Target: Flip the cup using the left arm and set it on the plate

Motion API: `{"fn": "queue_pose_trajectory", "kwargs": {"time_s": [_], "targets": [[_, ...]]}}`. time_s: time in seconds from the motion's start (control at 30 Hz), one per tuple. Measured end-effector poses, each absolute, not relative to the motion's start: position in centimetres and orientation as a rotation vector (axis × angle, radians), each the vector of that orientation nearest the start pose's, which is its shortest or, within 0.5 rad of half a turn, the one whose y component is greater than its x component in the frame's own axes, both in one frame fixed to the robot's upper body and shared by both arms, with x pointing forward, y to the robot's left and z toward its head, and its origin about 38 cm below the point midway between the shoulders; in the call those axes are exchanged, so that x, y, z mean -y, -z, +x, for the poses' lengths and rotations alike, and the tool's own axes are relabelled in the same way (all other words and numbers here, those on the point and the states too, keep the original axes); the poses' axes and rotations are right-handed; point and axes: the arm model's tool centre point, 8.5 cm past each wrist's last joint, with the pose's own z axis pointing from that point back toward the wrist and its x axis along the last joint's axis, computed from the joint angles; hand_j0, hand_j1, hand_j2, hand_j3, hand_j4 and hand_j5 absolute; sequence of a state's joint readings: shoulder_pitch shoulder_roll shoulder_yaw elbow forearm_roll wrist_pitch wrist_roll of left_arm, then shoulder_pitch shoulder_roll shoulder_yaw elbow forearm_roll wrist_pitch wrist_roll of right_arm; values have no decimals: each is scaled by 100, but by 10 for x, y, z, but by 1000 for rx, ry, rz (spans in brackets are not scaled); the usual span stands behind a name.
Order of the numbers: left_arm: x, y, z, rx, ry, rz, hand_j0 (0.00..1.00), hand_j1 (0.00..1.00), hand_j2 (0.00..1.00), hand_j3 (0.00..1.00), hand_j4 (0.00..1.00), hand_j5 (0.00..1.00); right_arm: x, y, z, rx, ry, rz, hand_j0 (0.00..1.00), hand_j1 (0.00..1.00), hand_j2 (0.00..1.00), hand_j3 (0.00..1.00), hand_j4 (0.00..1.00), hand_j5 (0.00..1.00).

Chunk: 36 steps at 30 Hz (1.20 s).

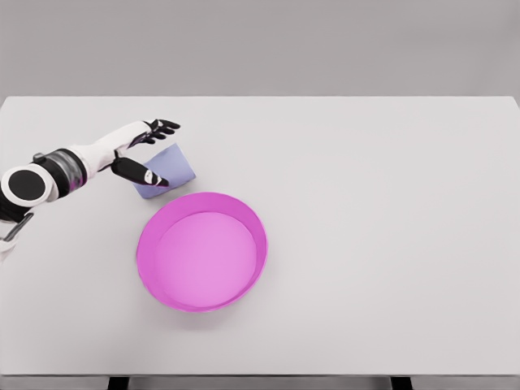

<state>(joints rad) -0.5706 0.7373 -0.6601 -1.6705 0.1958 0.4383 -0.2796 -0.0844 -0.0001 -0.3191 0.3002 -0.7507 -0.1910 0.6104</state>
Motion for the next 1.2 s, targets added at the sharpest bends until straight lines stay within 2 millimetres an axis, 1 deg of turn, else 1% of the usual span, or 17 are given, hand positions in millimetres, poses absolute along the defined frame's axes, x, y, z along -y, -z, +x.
{"fn": "queue_pose_trajectory", "kwargs": {"time_s": [0.13,0.3,0.5,0.73,0.93,1.03,1.2], "targets": [[-268,-187,442,1206,1052,173,92,92,92,92,92,92,229,243,9,308,1013,351,100,100,100,100,100,100],[-260,-184,442,1211,1053,160,92,92,92,92,92,92,229,243,9,307,1013,351,100,100,100,100,100,100],[-264,-178,447,1194,1039,169,92,92,92,92,92,92,229,243,9,308,1013,351,100,100,100,100,100,100],[-258,-173,447,1189,1047,164,92,92,92,92,92,92,229,243,8,306,1013,350,100,100,100,100,100,100],[-261,-170,448,1180,1044,173,92,92,92,92,92,92,229,243,9,308,1013,351,100,100,100,100,100,100],[-258,-168,448,1180,1044,169,91,91,91,91,91,91,229,243,9,308,1013,351,100,100,100,100,100,100],[-255,-166,448,1180,1045,168,76,76,76,76,76,76,229,243,9,307,1013,351,100,100,100,100,100,100]]}}
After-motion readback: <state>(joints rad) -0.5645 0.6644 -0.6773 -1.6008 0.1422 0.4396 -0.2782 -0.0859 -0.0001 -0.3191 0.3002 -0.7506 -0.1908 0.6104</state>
